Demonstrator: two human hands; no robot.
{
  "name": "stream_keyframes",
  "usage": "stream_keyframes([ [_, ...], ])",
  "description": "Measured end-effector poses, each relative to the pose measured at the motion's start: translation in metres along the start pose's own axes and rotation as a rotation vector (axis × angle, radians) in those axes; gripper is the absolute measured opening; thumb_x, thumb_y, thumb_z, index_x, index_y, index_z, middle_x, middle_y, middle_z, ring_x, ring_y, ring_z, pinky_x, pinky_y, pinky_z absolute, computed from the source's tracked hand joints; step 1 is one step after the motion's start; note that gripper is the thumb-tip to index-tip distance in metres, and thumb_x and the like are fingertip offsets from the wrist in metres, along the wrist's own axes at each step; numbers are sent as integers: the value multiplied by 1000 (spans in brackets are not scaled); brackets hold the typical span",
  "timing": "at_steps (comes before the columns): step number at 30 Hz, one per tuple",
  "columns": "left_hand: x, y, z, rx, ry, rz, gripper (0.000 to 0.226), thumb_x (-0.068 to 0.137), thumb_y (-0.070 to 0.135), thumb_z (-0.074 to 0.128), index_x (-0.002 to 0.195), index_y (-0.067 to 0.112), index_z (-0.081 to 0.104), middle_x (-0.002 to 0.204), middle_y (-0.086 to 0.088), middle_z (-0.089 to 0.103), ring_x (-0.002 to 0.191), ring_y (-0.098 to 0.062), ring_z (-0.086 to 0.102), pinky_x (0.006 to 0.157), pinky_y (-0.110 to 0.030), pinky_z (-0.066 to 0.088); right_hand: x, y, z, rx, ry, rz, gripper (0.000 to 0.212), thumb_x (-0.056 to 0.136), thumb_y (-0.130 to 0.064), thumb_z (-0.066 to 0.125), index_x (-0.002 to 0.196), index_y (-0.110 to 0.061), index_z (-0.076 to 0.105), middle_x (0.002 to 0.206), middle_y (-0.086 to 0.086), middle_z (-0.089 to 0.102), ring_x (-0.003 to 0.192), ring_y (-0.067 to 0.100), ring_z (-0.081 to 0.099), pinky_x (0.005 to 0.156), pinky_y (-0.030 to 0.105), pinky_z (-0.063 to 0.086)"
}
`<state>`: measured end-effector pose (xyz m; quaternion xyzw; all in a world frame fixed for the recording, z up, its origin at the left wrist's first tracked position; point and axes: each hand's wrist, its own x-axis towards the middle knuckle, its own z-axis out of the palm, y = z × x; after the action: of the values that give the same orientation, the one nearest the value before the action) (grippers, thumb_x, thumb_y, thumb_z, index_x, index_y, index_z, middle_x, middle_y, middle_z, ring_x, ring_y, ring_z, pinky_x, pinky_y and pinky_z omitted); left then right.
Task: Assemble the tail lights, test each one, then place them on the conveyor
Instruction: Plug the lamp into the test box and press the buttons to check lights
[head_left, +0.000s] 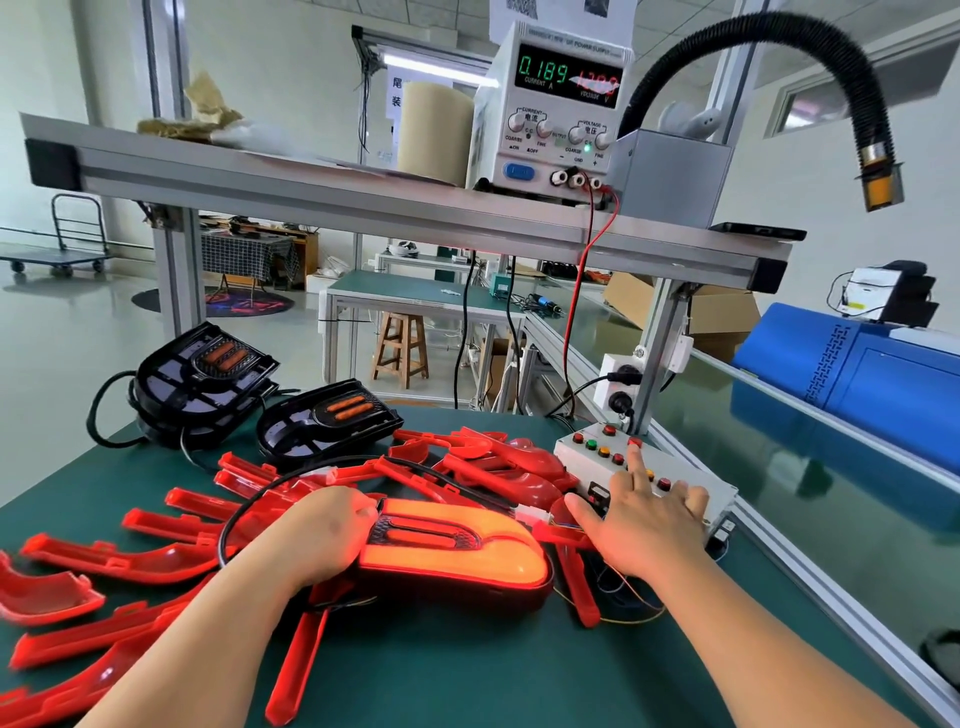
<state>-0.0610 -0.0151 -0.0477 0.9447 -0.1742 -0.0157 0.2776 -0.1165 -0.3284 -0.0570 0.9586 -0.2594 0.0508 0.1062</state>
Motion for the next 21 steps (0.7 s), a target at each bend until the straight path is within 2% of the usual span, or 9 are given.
stream_keyframes([
  [3,-1,0,0,-33,-17,-15,31,103,22,38,103,10,66,111,-8,68,103,-21,60,77,-25,39,6,-1,-2,-41,-6,0,95,80,-83,1,149,-24,27,164,-1,-10,139,44,28,95,53,8],
  [6,-2,0,-1,-60,-27,-25,27,103,22,38,95,16,63,111,-8,68,101,-21,61,78,-26,40,14,-4,-4,1,-43,-13,98,80,-84,4,153,-22,21,164,-1,-11,147,44,1,109,61,-5],
  [9,-2,0,-1,-65,-35,-23,27,103,22,37,96,15,63,108,-7,68,99,-20,61,76,-25,39,25,-11,-7,37,-74,-74,96,82,-83,6,155,-21,18,163,-3,-14,148,34,-17,113,60,-9],
  [12,-1,1,-1,-52,-35,-16,25,103,22,37,91,17,58,100,-1,63,92,-16,56,71,-24,37,33,-16,-8,55,-99,-111,97,83,-82,7,155,-19,16,164,-2,-10,148,28,-21,113,59,-11],
  [14,0,2,-1,-23,-25,-8,26,103,22,37,94,16,60,106,-2,65,100,-17,58,72,-24,37,35,-18,-5,68,-108,-109,99,83,-83,8,155,-16,15,164,-1,-7,148,24,-23,113,58,-13],
  [18,-1,1,-1,-1,1,-16,33,104,25,37,115,12,64,122,-4,63,113,-19,56,86,-24,38,35,-19,0,86,-89,-98,103,80,-85,8,154,-16,19,165,-1,-2,148,18,-21,113,58,-11],
  [21,-1,2,0,-2,9,-22,34,104,26,36,119,11,63,122,-3,63,112,-19,56,83,-24,36,37,-19,1,87,-96,-94,105,78,-87,7,155,-16,18,165,-2,-2,149,17,-19,113,58,-10],
])
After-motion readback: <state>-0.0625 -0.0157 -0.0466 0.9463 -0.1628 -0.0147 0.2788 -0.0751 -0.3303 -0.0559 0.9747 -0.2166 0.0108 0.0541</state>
